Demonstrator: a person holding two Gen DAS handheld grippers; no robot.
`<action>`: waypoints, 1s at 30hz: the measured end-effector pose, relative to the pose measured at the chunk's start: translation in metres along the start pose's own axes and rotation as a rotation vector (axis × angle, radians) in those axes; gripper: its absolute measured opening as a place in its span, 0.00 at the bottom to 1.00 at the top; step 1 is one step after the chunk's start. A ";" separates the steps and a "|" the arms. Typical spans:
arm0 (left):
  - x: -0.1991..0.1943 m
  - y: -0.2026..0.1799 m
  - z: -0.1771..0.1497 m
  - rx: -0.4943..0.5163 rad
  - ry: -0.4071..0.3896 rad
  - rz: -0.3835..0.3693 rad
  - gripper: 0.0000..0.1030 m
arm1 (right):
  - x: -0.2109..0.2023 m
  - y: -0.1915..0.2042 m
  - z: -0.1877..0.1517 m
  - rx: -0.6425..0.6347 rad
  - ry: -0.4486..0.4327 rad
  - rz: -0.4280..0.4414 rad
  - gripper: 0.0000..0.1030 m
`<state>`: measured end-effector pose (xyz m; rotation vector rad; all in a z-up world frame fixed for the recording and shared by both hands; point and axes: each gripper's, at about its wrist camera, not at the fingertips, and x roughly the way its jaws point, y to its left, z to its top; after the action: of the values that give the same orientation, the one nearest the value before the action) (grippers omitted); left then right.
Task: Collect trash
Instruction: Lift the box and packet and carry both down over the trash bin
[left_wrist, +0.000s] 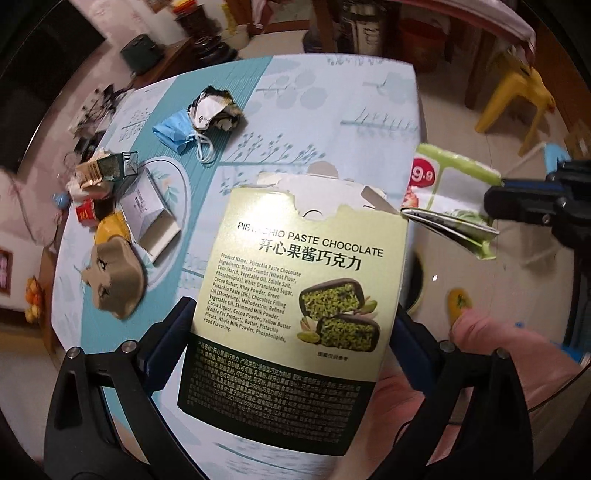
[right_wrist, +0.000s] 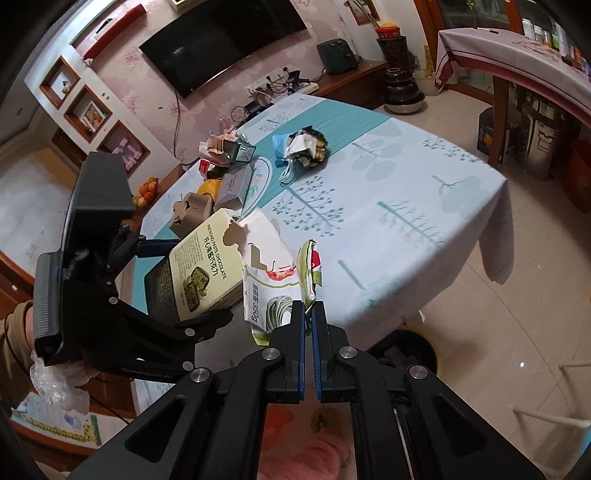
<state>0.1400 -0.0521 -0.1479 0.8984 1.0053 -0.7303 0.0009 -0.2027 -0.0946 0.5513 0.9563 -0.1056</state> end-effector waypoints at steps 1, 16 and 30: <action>-0.002 -0.007 0.001 -0.022 -0.001 -0.002 0.94 | -0.006 -0.011 -0.002 -0.008 0.008 0.010 0.03; 0.000 -0.152 -0.017 -0.434 0.037 -0.105 0.94 | -0.028 -0.147 -0.047 -0.167 0.246 0.028 0.03; 0.172 -0.231 -0.071 -0.585 0.158 -0.102 0.94 | 0.146 -0.225 -0.123 -0.139 0.426 -0.064 0.03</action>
<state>-0.0193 -0.1112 -0.3906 0.3997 1.3213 -0.4118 -0.0782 -0.3131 -0.3566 0.4212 1.3853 0.0235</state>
